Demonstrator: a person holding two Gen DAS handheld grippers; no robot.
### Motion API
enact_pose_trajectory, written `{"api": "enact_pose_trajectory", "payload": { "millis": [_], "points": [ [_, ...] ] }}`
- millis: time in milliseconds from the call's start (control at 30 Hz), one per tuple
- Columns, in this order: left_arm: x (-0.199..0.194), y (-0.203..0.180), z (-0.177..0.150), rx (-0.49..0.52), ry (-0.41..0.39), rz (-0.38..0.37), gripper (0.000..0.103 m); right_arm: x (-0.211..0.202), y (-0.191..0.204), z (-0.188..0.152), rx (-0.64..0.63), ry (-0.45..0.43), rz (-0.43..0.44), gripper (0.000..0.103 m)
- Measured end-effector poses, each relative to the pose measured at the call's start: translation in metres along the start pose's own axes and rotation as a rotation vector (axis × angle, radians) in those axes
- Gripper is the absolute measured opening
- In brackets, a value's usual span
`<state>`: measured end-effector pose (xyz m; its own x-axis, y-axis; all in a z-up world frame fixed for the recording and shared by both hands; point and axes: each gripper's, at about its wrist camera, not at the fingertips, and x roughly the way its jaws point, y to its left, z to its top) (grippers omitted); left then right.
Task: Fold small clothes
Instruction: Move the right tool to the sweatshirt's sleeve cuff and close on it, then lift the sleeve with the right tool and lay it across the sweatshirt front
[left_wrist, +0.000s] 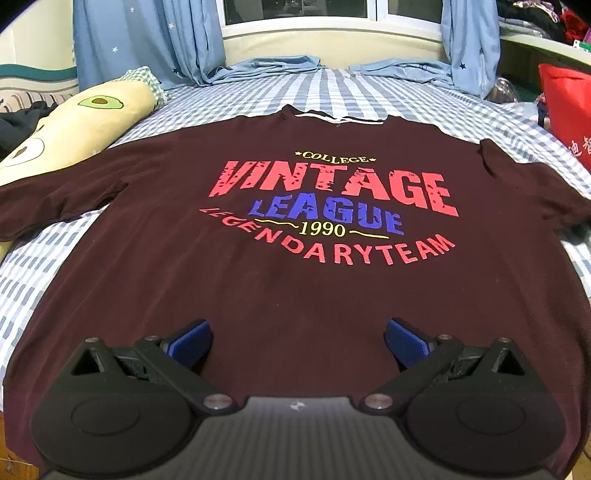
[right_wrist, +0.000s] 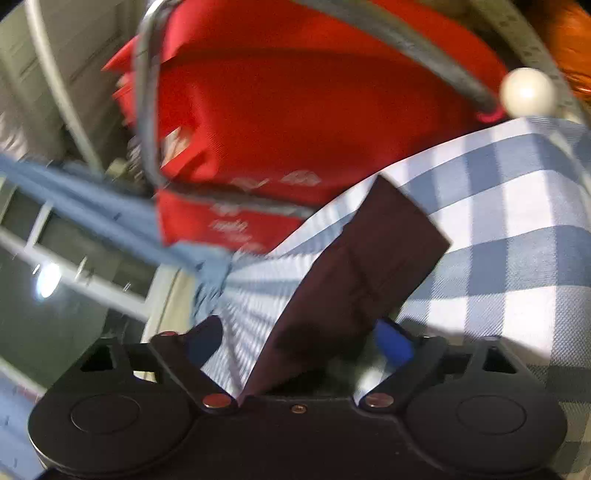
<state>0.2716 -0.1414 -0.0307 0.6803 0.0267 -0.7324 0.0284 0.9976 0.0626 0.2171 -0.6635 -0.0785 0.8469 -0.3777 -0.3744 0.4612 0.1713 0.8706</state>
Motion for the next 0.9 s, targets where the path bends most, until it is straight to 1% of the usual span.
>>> {"api": "enact_pose_trajectory", "payload": {
  "millis": [33,67,100,133,167,200,233,267,333,367,400,467,567,633,667,733,767,800,833,900],
  "points": [
    [-0.002,0.002,0.0,-0.005,-0.003,-0.001,0.102,0.0,-0.001,0.001,0.02,-0.02,-0.015,0.079],
    [-0.005,0.004,0.0,-0.01,-0.005,-0.002,0.102,0.0,-0.001,0.001,0.035,-0.038,-0.03,0.075],
    [-0.007,0.006,0.0,-0.015,-0.007,-0.003,0.102,0.0,-0.001,0.002,0.043,-0.051,-0.045,0.066],
    [-0.008,0.009,0.0,-0.02,-0.01,-0.004,0.102,0.0,-0.001,0.002,0.043,-0.064,-0.064,0.06],
    [-0.01,0.01,0.0,-0.024,-0.013,-0.004,0.102,0.002,-0.001,0.003,0.038,-0.069,-0.085,0.049],
    [-0.012,0.012,0.0,-0.029,-0.017,-0.003,0.102,0.003,-0.001,0.004,0.04,-0.066,-0.111,0.043],
    [-0.014,0.014,0.0,-0.034,-0.02,-0.001,0.102,0.002,-0.002,0.003,0.054,-0.059,-0.126,0.042],
    [-0.015,0.016,0.0,-0.038,-0.023,0.0,0.102,-0.001,-0.004,0.0,0.075,-0.049,-0.122,0.043],
    [-0.017,0.02,-0.002,-0.046,-0.025,0.0,0.102,-0.007,-0.007,-0.009,0.087,-0.025,-0.093,0.052],
    [-0.017,0.022,-0.002,-0.049,-0.023,-0.001,0.102,-0.009,-0.007,-0.013,0.087,-0.013,-0.081,0.064],
    [-0.017,0.023,-0.003,-0.049,-0.022,-0.001,0.102,-0.01,-0.007,-0.017,0.09,-0.003,-0.064,0.073],
    [-0.018,0.027,-0.005,-0.05,-0.021,-0.002,0.102,-0.008,-0.008,-0.024,0.111,0.017,-0.038,0.079],
    [-0.02,0.033,-0.007,-0.057,-0.025,0.001,0.102,0.0,-0.009,-0.027,0.157,0.027,-0.031,0.08],
    [-0.02,0.038,-0.008,-0.065,-0.023,0.006,0.102,0.006,-0.008,-0.026,0.184,0.011,-0.016,0.08],
    [-0.02,0.04,-0.009,-0.07,-0.021,0.008,0.102,0.008,-0.008,-0.024,0.196,-0.001,-0.021,0.077],
    [-0.021,0.046,-0.01,-0.081,-0.021,0.012,0.102,0.014,-0.009,-0.02,0.222,-0.028,-0.05,0.069],
    [-0.021,0.048,-0.01,-0.087,-0.022,0.014,0.102,0.018,-0.009,-0.017,0.225,-0.039,-0.068,0.06],
    [-0.021,0.051,-0.01,-0.093,-0.022,0.017,0.102,0.021,-0.009,-0.014,0.219,-0.049,-0.089,0.047],
    [-0.021,0.053,-0.01,-0.098,-0.022,0.019,0.102,0.023,-0.008,-0.011,0.207,-0.058,-0.114,0.041],
    [-0.021,0.057,-0.01,-0.109,-0.023,0.023,0.102,0.023,-0.007,-0.008,0.181,-0.076,-0.145,0.018]
  ]
}}
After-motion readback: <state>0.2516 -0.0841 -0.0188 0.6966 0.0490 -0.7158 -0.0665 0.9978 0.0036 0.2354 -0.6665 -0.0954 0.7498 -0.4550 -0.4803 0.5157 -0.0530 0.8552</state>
